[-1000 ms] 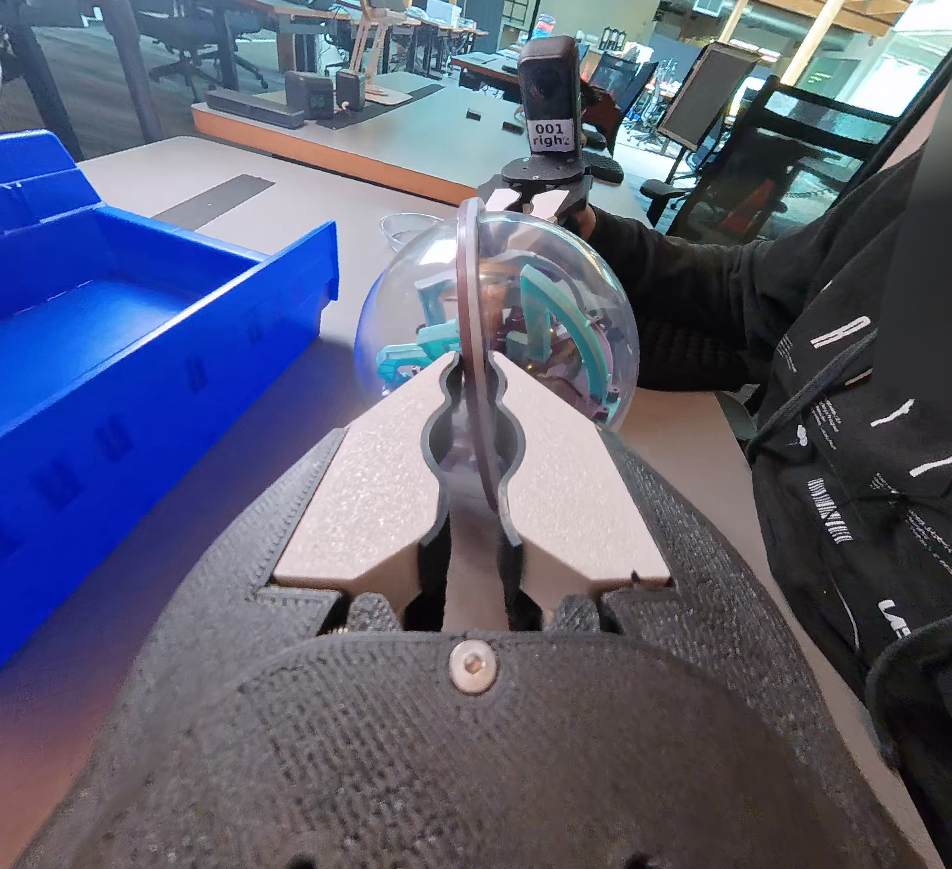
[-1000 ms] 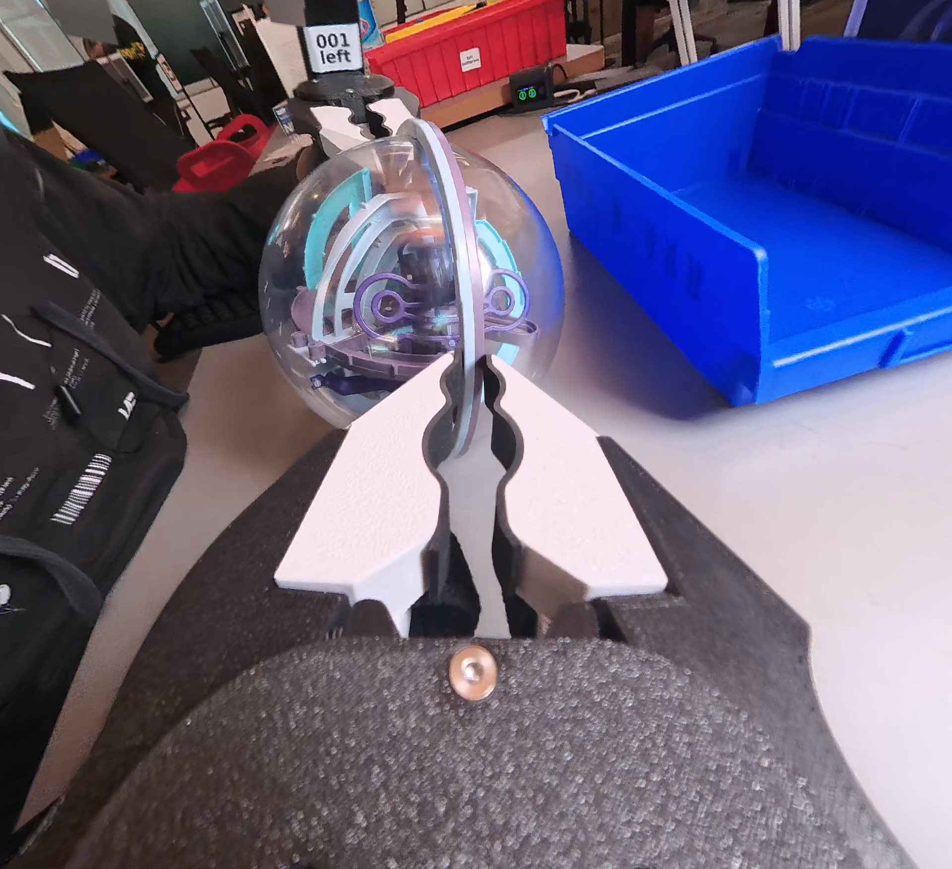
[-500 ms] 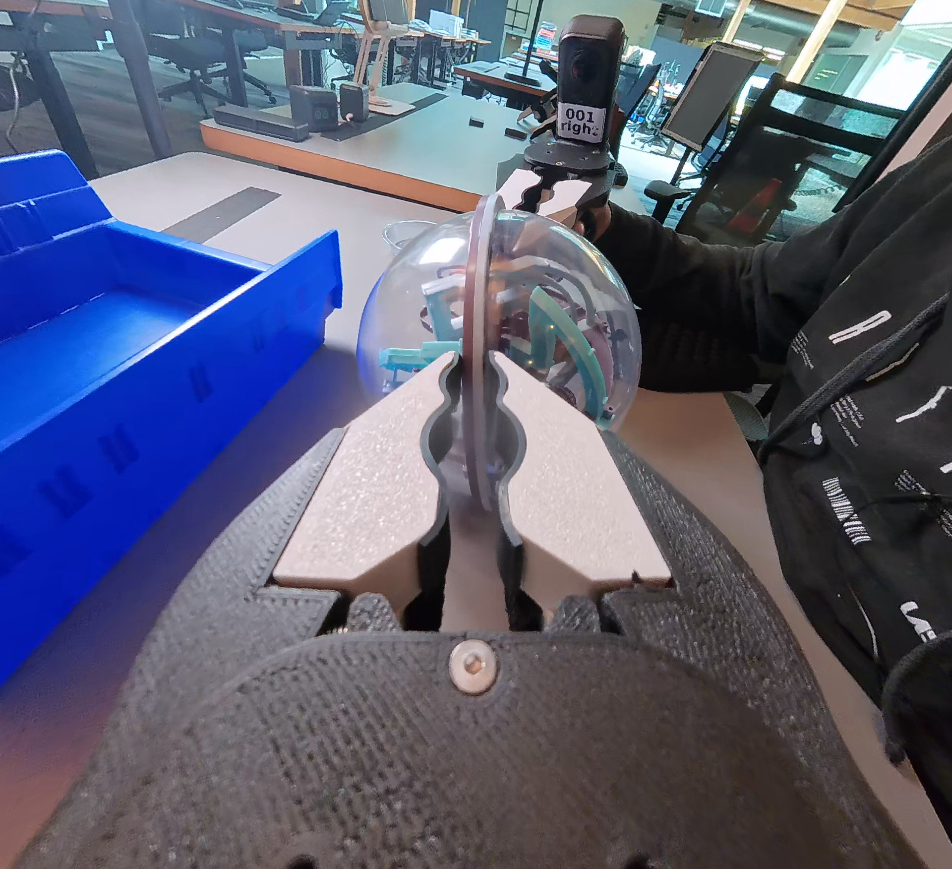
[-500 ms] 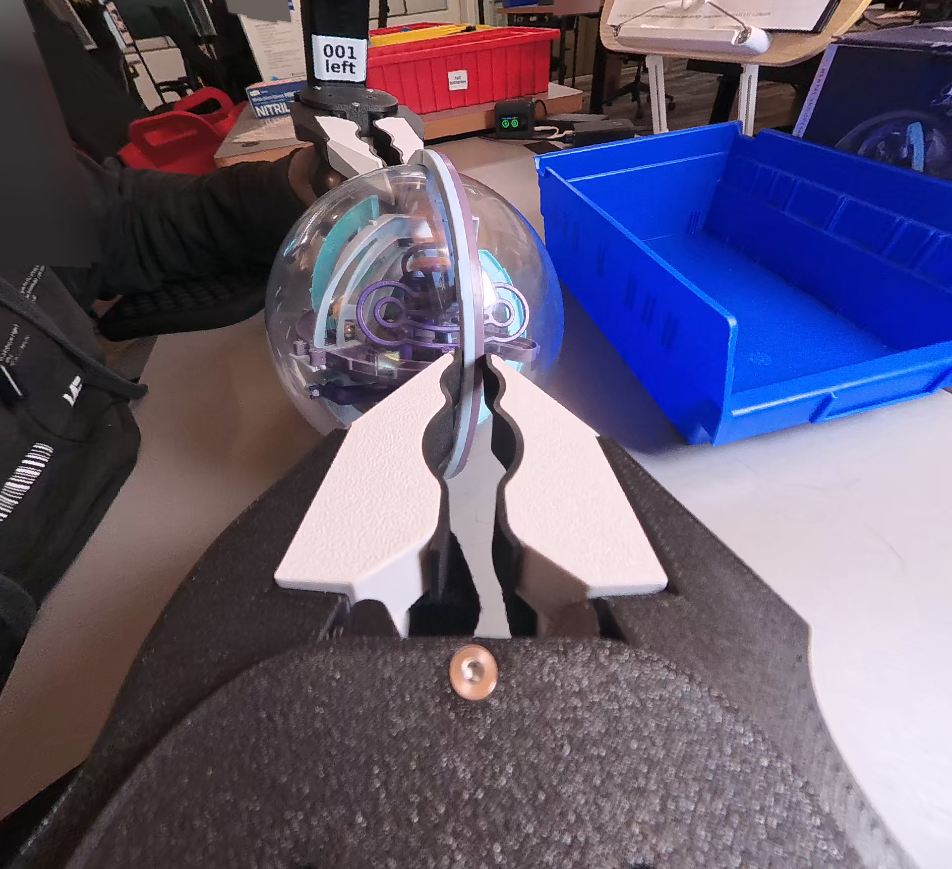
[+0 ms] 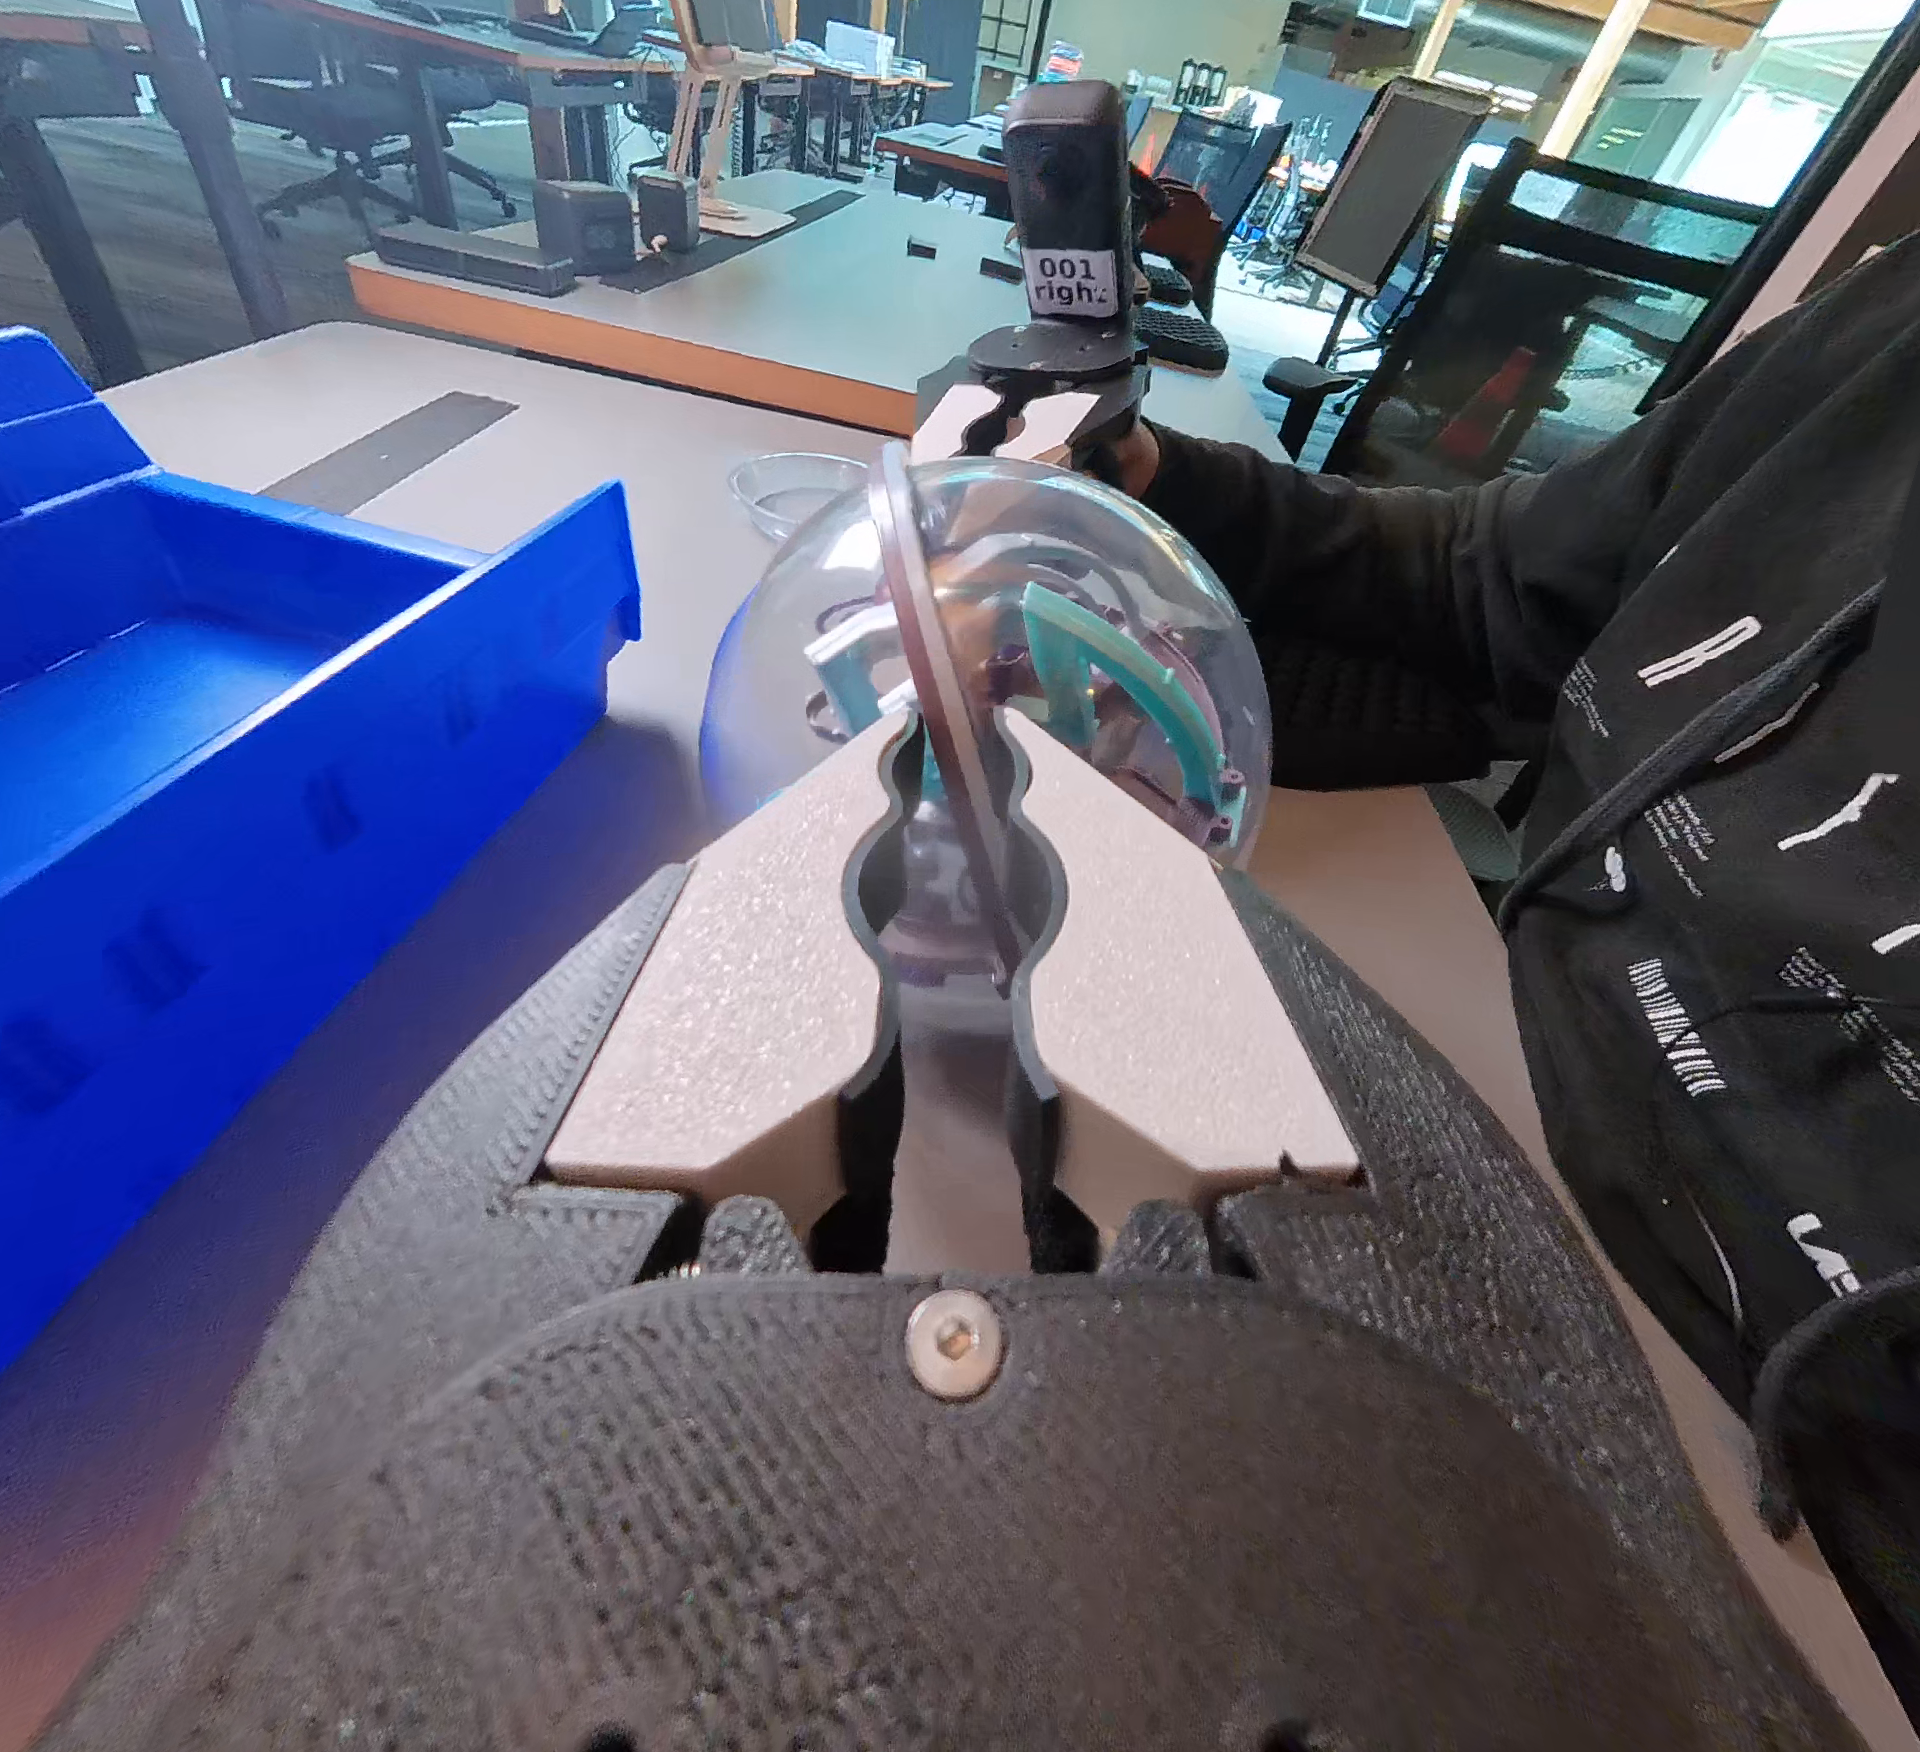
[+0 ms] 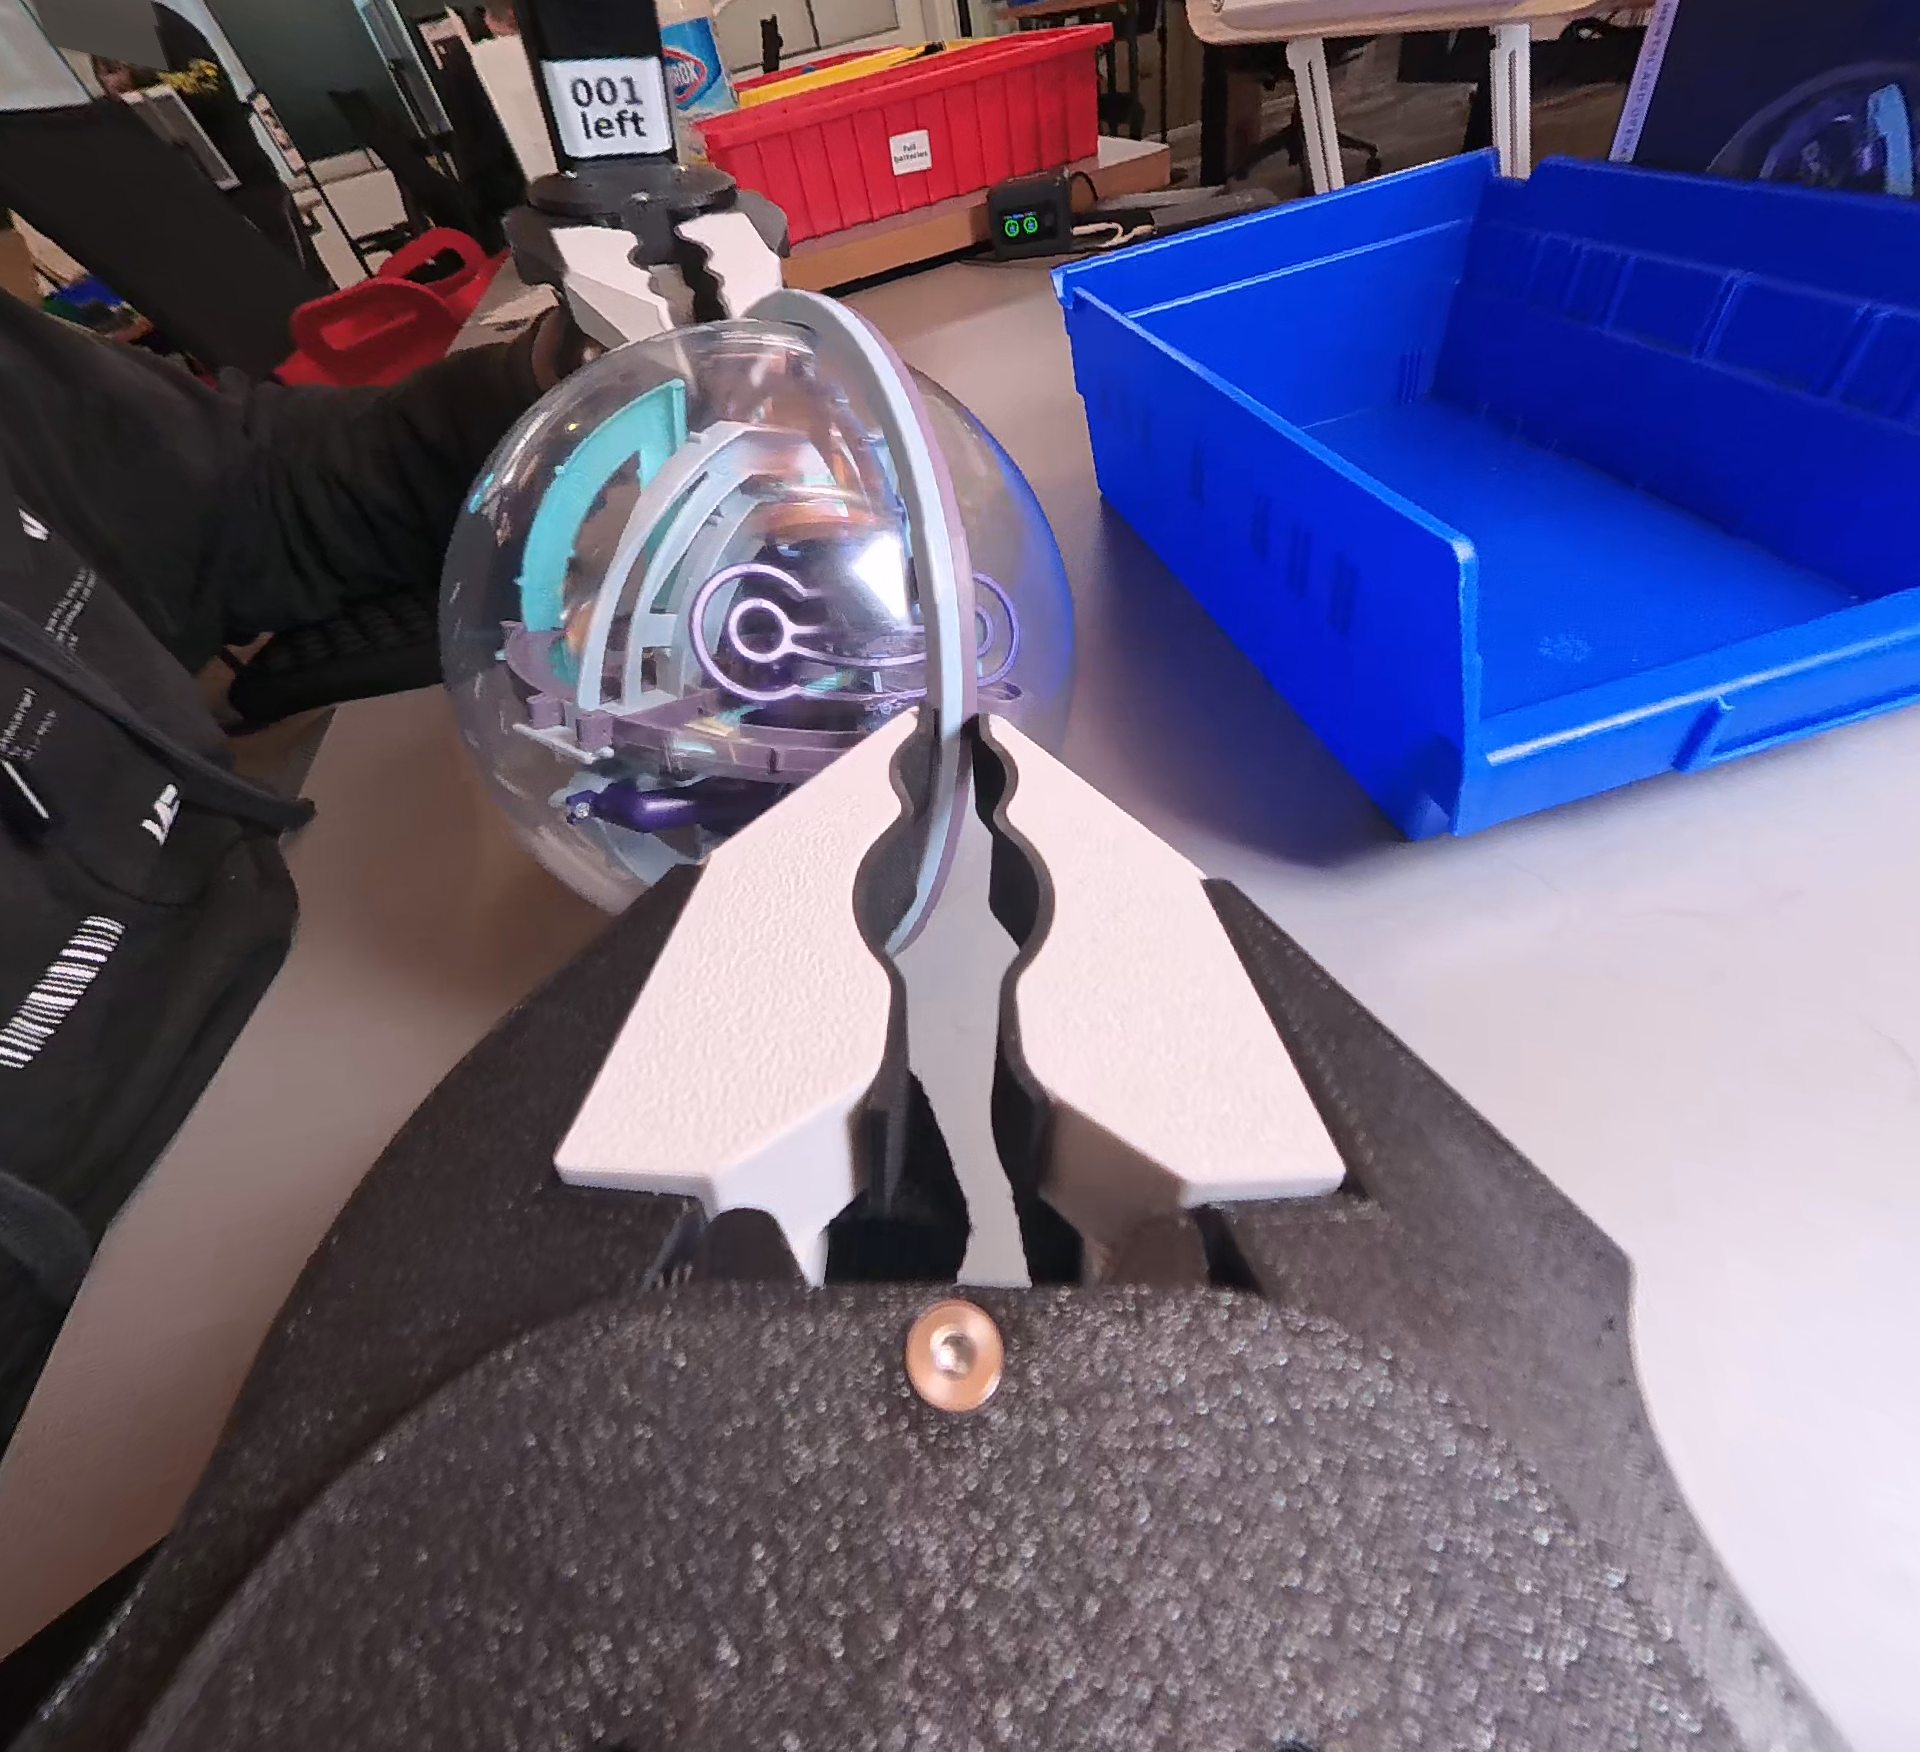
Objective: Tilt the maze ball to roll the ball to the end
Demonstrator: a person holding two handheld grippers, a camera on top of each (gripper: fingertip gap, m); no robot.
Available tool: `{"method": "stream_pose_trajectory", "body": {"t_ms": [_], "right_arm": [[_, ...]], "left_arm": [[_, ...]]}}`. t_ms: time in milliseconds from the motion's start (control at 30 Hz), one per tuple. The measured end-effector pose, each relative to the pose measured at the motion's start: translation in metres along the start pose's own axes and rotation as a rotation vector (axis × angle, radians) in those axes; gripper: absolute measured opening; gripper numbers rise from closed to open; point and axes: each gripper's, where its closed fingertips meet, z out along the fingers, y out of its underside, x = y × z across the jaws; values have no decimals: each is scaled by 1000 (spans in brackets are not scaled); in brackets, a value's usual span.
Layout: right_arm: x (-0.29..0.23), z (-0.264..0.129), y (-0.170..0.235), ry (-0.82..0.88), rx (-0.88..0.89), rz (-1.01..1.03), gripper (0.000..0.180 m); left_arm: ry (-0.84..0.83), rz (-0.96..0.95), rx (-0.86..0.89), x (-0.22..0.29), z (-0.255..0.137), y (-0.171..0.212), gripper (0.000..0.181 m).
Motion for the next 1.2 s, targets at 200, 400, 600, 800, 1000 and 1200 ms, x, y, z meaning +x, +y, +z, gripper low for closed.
{"method": "stream_pose_trajectory", "body": {"t_ms": [200, 400, 600, 800, 1000, 1200], "right_arm": [[9, 1, 9, 16, -8, 27, 0], [11, 4, 15, 21, -23, 41, 0], [10, 9, 17, 18, -28, 51, 0], [9, 10, 22, 24, -63, 39, 8], [10, 8, 22, 38, -73, 30, 12], [8, 0, 19, 22, -71, -1, 29]], "left_arm": [[38, 44, -4, 10, 4, 1, 19], [57, 103, 10, 17, 5, -1, 37], [53, 136, -2, 19, 18, 0, 85], [55, 145, -69, 19, 36, 5, 118], [34, 73, -87, 15, 40, 8, 122], [1, -31, -58, 3, 34, 9, 121]]}}
